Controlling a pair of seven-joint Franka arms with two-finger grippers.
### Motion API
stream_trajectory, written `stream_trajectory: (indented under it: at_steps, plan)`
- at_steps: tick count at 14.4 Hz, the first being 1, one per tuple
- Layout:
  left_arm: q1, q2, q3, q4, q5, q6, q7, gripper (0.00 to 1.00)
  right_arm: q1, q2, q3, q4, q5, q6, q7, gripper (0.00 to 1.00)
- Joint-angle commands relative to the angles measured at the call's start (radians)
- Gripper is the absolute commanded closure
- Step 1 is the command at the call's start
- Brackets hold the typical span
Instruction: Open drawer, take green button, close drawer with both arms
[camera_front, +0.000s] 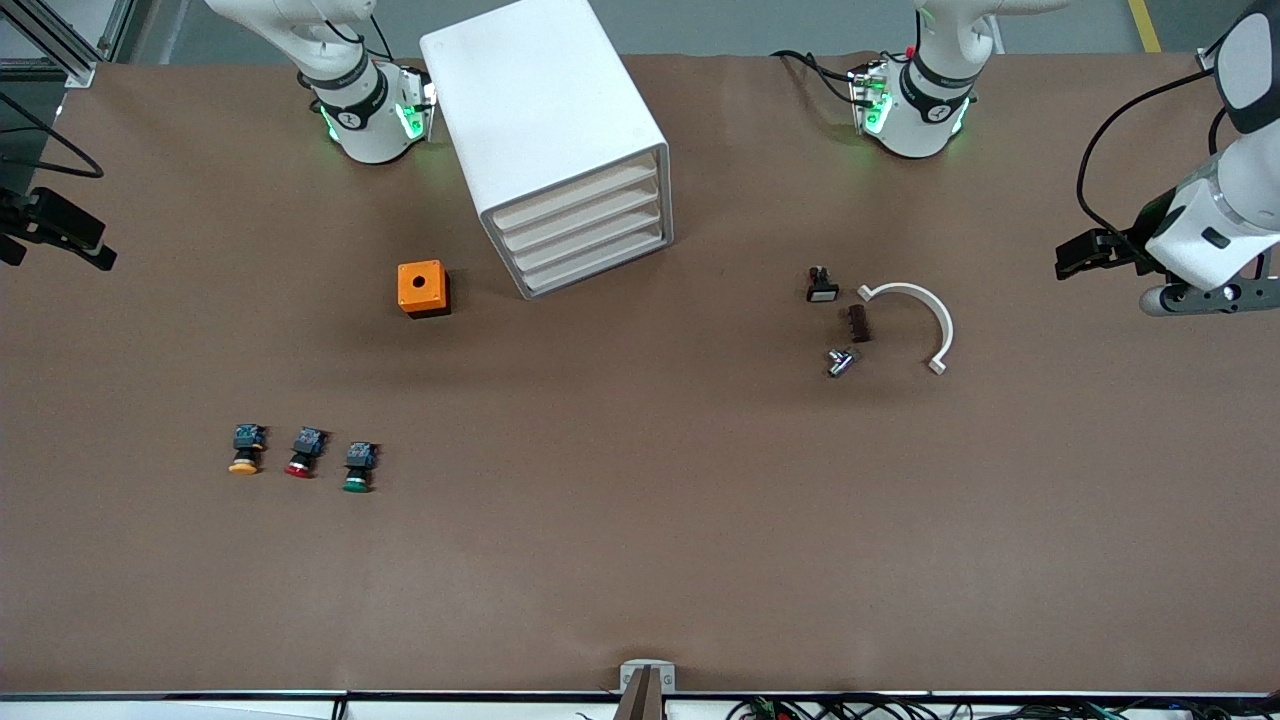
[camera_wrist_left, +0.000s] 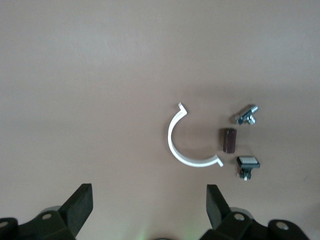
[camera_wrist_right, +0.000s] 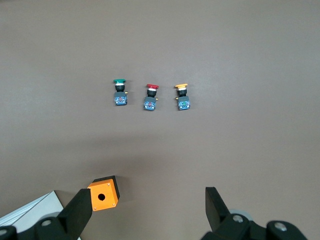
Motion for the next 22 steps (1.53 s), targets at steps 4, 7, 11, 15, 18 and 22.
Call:
stream_trajectory:
  at_steps: [4,7,11,15,18,22]
  plan:
    - [-0.012,0.05,-0.002,0.093,-0.015,0.029,0.035,0.0,0.004,-0.003,0.001,0.015,-0.012,-0.004,0.001,0.0]
    - [-0.006,0.052,-0.002,0.127,-0.015,0.029,0.036,0.0,0.004,-0.001,0.003,0.013,-0.012,-0.001,0.001,0.0]
    - [-0.001,0.052,0.002,0.199,-0.015,-0.025,0.033,0.0,0.004,-0.001,0.003,0.01,-0.01,-0.003,0.004,0.0]
    - [-0.01,0.052,-0.002,0.25,-0.015,-0.122,0.032,0.0,0.006,-0.001,0.004,0.007,-0.012,-0.001,0.007,0.0]
    - [-0.013,0.052,-0.005,0.247,-0.016,-0.141,0.033,0.0,0.006,-0.001,0.004,0.005,-0.01,-0.001,0.009,0.0]
    - [-0.013,0.052,-0.005,0.249,-0.016,-0.155,0.033,0.0,0.013,-0.001,0.004,0.004,-0.01,0.002,0.01,0.0]
